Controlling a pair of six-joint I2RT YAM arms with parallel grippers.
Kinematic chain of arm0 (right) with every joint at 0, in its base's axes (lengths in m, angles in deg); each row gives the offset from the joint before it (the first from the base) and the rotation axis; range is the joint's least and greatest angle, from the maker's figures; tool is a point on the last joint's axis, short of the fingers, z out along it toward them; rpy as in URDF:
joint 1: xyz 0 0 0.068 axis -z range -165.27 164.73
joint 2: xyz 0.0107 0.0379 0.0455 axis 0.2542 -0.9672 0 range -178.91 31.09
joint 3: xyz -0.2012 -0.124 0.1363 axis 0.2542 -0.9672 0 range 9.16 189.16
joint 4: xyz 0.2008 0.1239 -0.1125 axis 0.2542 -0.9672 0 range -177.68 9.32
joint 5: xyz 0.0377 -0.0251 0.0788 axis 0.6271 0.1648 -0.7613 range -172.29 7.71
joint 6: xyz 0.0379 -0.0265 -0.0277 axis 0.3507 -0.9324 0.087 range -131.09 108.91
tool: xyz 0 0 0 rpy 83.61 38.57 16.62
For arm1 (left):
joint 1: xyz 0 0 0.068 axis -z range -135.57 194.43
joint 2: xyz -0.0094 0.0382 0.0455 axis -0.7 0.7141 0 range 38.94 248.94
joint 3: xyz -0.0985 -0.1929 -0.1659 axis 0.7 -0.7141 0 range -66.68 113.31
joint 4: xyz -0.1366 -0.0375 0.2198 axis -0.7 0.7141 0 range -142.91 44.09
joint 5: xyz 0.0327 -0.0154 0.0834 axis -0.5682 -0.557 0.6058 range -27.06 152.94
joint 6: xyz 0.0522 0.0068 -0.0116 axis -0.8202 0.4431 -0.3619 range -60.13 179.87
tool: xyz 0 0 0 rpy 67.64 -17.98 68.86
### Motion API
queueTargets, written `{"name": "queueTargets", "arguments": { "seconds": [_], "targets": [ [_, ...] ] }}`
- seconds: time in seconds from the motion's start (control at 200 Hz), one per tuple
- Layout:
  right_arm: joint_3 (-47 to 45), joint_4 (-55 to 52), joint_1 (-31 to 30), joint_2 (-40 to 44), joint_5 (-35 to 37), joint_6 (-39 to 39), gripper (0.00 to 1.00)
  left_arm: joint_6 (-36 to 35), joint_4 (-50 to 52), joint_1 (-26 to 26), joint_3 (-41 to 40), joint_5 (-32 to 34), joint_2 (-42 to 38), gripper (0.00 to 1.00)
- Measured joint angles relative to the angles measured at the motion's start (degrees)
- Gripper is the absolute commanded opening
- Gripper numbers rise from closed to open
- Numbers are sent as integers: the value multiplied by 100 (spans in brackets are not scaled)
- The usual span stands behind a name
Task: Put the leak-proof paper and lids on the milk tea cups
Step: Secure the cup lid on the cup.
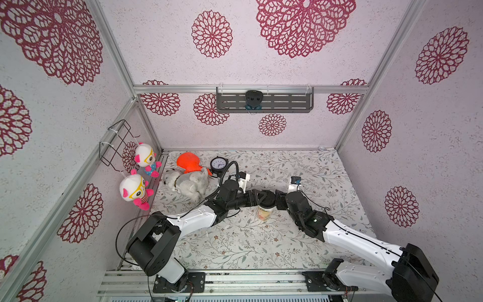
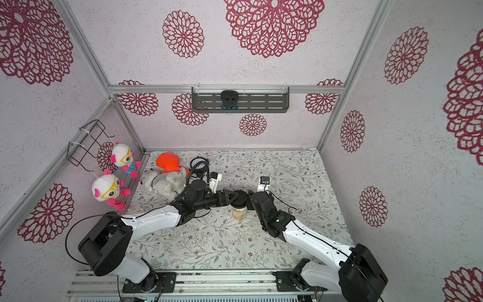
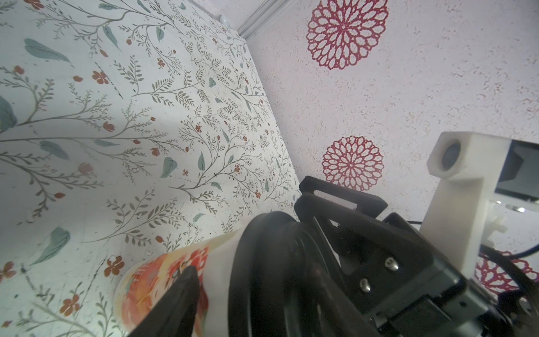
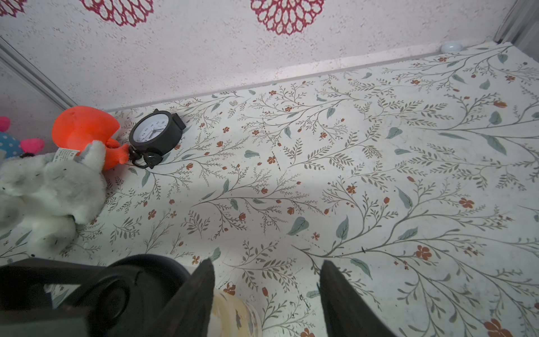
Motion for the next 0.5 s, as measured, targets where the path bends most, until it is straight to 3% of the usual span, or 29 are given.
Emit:
{"name": "queueTargets", "arguments": {
  "seconds": [0.5],
  "targets": [
    [-640,688,-459,79,807,413,59,101,-188,17,-90,26,37,59]
  ]
}}
